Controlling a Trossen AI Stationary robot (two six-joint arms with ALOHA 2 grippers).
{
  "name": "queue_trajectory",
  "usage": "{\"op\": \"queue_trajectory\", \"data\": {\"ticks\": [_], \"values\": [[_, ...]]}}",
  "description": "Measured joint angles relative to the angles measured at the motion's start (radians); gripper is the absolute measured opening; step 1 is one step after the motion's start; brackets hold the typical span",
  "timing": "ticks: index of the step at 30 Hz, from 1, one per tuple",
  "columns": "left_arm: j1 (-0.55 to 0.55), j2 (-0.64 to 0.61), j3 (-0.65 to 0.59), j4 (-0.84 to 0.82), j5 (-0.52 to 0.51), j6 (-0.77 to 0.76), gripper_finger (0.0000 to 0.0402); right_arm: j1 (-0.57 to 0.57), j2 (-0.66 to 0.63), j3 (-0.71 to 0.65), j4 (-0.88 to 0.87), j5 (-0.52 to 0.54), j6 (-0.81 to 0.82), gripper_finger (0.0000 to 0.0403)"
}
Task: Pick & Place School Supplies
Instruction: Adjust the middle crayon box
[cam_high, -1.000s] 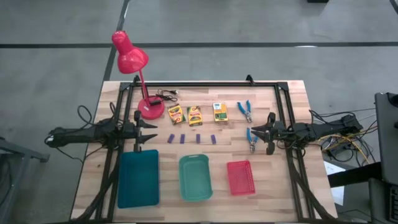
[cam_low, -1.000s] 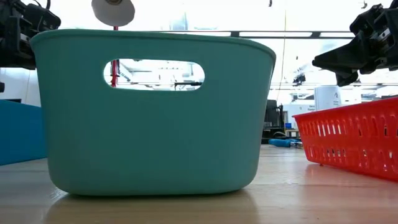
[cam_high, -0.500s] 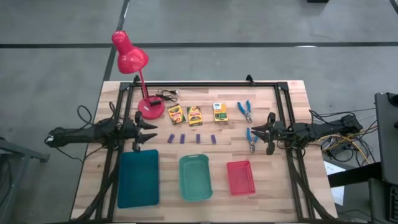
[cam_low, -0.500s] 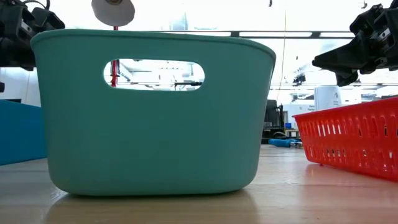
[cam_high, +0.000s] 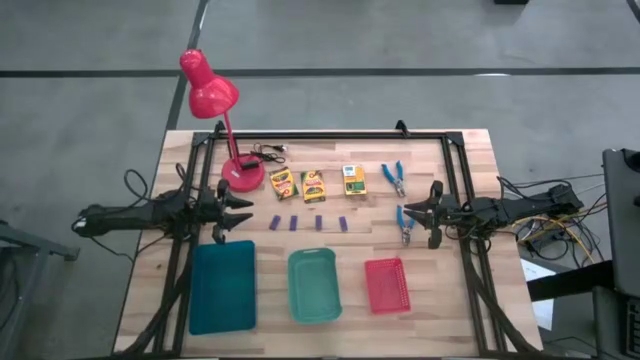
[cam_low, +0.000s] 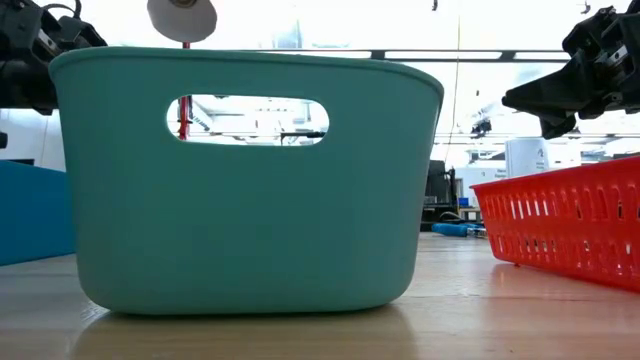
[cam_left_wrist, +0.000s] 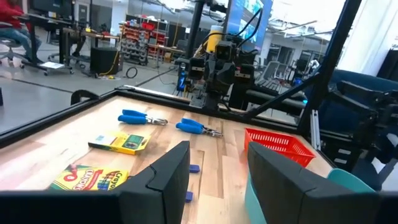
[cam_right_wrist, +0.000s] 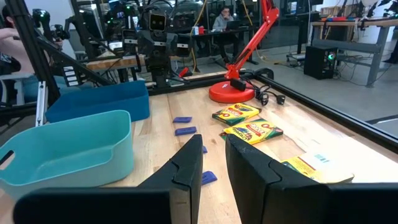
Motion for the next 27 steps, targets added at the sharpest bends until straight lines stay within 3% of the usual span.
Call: {"op": "queue_trajectory", "data": {"ticks": [18, 27], "values": [[0.001, 0.0, 0.001, -0.003, -0.003, -0.021, 0.0168, 0.0, 0.0, 0.0, 0.0, 0.0, 0.0, 0.0068], [0.0, 0.039, 0.125, -0.209, -0.004, 0.003, 0.0168, 0.0, 0.0, 0.0, 0.0, 0.0, 0.0, 0.0068]]}}
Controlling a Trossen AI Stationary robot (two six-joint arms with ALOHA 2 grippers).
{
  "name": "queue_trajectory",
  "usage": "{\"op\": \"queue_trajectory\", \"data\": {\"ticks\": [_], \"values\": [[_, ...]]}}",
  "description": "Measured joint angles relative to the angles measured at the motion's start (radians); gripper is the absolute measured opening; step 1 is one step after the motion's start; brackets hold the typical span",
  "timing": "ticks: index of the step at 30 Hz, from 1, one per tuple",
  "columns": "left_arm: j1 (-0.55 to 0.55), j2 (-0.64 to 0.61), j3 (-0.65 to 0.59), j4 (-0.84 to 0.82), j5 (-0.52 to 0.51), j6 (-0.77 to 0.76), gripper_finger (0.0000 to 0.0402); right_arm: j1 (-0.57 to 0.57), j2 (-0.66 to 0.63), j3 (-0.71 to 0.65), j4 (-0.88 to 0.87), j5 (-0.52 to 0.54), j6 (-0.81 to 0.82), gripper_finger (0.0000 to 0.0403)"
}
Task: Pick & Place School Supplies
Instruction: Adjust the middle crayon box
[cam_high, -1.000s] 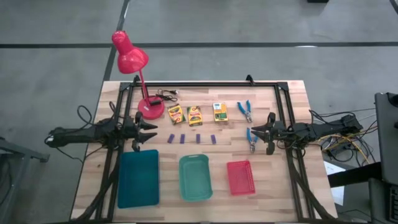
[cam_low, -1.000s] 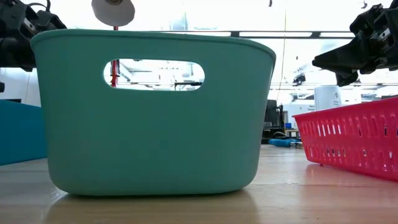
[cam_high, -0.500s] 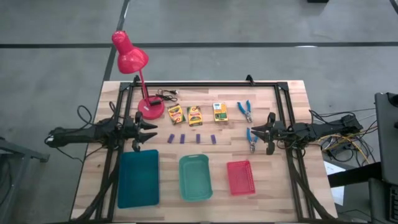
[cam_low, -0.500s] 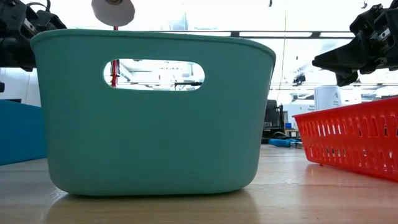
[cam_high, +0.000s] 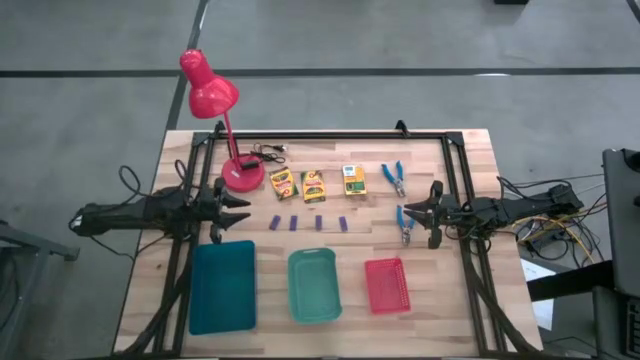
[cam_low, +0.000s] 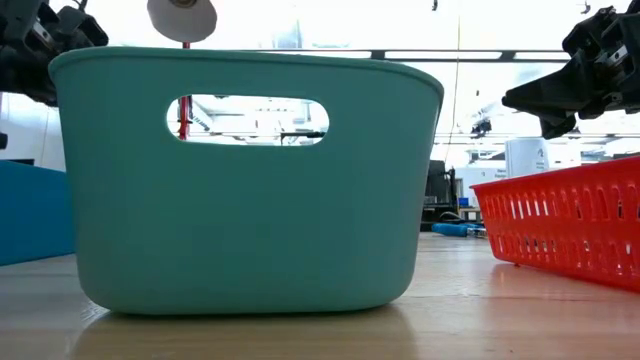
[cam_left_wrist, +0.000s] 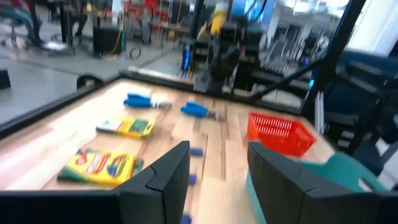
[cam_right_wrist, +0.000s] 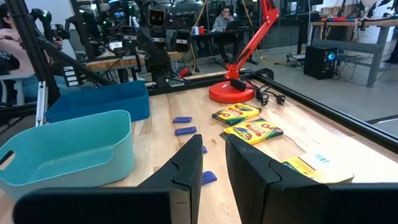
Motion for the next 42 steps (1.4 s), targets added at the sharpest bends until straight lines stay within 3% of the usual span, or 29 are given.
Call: {"op": "queue_trajectory", "data": {"ticks": [10, 23, 30, 42], "values": [[-0.001, 0.081, 0.059, 0.006, -0.027, -0.169, 0.0168, 0.0, 0.0, 0.0, 0.0, 0.0, 0.0, 0.0068], [0.0, 0.242, 0.122, 0.05, -0.049, -0.175, 0.0168, 0.0, 0.0, 0.0, 0.0, 0.0, 0.0, 0.0068], [0.0, 0.377, 0.159, 0.041, -0.08, -0.361, 0.0168, 0.0, 0.0, 0.0, 0.0, 0.0, 0.0, 0.0068], [0.0, 0.645, 0.348, -0.045, -0.112, -0.332, 0.0168, 0.0, 0.0, 0.0, 0.0, 0.0, 0.0, 0.0068]]}}
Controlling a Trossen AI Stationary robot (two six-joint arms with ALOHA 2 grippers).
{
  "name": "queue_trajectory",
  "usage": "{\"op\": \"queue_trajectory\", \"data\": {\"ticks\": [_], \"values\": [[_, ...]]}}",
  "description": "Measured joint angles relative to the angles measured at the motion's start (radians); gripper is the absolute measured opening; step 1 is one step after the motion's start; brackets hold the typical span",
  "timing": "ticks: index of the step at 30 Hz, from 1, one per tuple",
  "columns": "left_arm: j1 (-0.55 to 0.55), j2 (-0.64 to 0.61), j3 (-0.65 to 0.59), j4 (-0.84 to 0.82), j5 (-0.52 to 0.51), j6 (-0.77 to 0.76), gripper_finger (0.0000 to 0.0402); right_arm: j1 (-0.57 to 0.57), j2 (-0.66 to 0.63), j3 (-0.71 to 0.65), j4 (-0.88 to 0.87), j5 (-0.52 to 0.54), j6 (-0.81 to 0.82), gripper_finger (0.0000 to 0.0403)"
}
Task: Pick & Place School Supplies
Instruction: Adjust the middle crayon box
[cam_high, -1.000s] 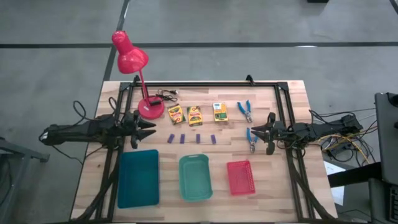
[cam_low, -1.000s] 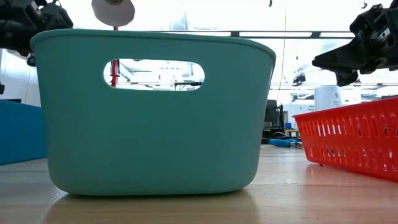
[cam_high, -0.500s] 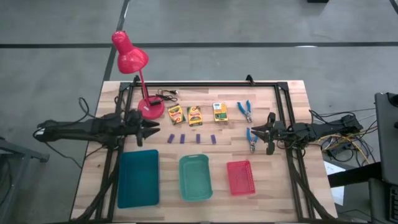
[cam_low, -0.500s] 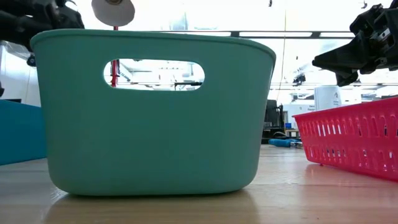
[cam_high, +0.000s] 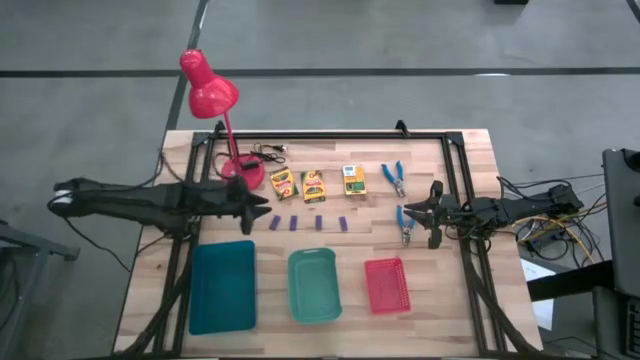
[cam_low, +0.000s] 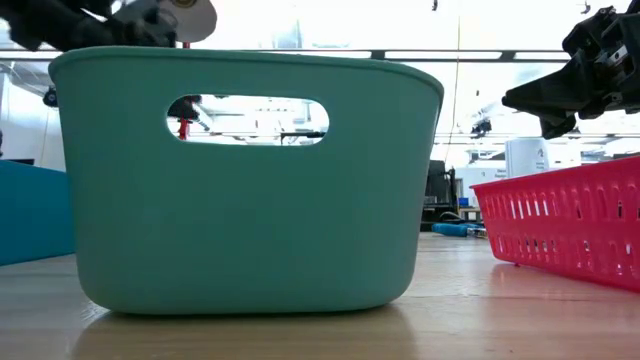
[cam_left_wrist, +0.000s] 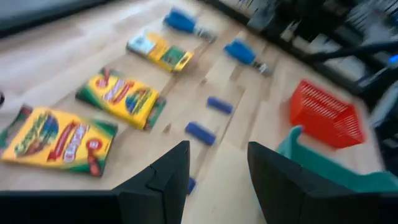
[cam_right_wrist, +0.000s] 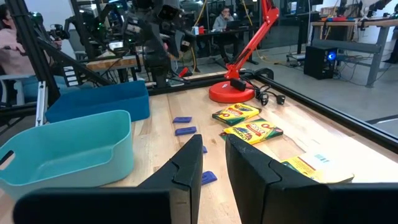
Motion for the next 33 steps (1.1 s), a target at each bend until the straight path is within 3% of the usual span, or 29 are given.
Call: {"op": "queue_trajectory", "data": {"ticks": [4, 9, 12, 22, 26, 30, 33], "values": [[0.004, 0.084, 0.047, 0.008, -0.035, -0.099, 0.0168, 0.0, 0.0, 0.0, 0.0, 0.0, 0.0, 0.0068], [0.005, 0.16, 0.09, 0.0, -0.18, -0.392, 0.0168, 0.0, 0.0, 0.0, 0.0, 0.0, 0.0, 0.0068], [0.005, 0.186, 0.105, 0.002, -0.241, -0.457, 0.0168, 0.0, 0.0, 0.0, 0.0, 0.0, 0.0, 0.0068], [0.005, 0.197, 0.11, 0.008, -0.391, -0.448, 0.0168, 0.0, 0.0, 0.0, 0.0, 0.0, 0.0, 0.0068], [0.005, 0.203, 0.107, 0.009, -0.398, -0.438, 0.0168, 0.0, 0.0, 0.0, 0.0, 0.0, 0.0, 0.0068], [0.005, 0.219, 0.107, 0.011, -0.377, -0.333, 0.0168, 0.0, 0.0, 0.0, 0.0, 0.0, 0.0, 0.0068], [0.005, 0.233, 0.107, 0.015, -0.323, -0.147, 0.0168, 0.0, 0.0, 0.0, 0.0, 0.0, 0.0, 0.0068]]}}
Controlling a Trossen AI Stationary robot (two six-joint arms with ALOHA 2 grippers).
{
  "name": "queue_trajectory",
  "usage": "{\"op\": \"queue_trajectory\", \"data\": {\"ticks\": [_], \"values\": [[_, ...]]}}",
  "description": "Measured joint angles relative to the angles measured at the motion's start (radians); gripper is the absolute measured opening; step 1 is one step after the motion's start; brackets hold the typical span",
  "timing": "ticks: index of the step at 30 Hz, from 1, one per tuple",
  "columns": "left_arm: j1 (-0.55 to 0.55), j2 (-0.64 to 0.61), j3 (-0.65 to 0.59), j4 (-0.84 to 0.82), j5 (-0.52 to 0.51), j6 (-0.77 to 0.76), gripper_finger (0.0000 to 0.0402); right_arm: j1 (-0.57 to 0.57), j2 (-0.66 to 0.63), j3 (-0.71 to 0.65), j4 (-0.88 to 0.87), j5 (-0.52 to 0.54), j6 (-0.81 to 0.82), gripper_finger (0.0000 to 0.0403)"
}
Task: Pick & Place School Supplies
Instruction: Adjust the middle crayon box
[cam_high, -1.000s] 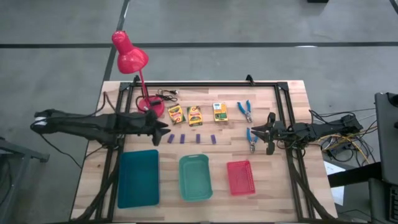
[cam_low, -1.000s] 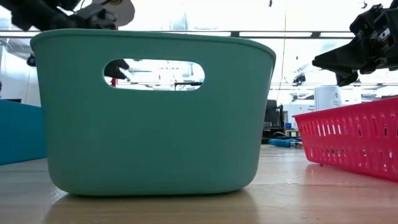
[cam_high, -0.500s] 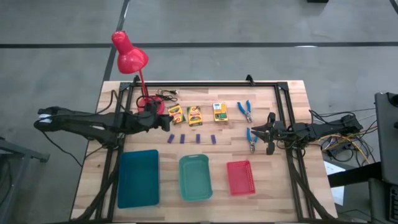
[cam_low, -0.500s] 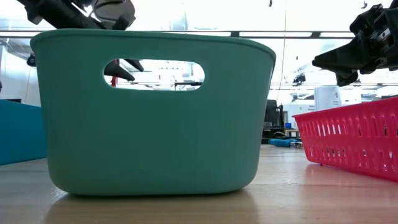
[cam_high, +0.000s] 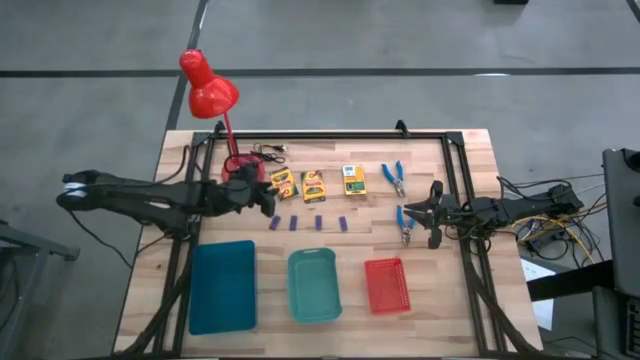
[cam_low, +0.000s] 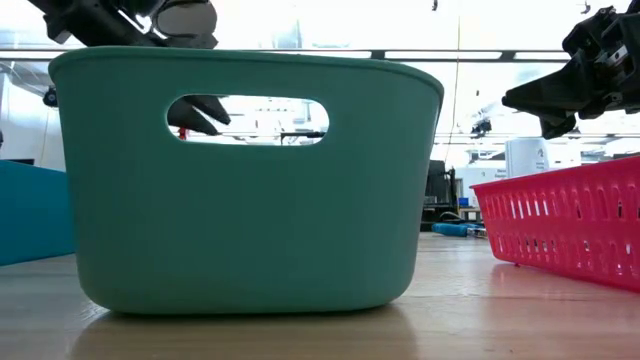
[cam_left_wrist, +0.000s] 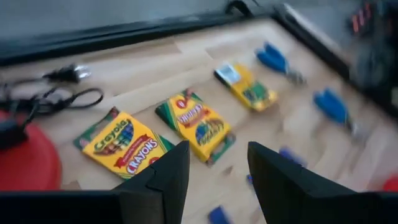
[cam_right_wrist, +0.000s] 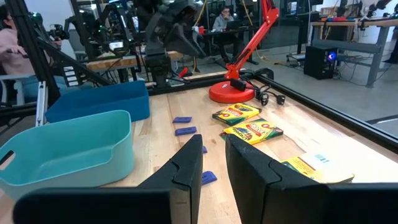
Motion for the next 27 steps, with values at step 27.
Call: {"op": "queue_trajectory", "data": {"ticks": [27], "values": [[0.072, 0.136, 0.124, -0.145, 0.123, 0.386, 0.0168, 0.0, 0.0, 0.0, 0.0, 0.0, 0.0, 0.0068]]}}
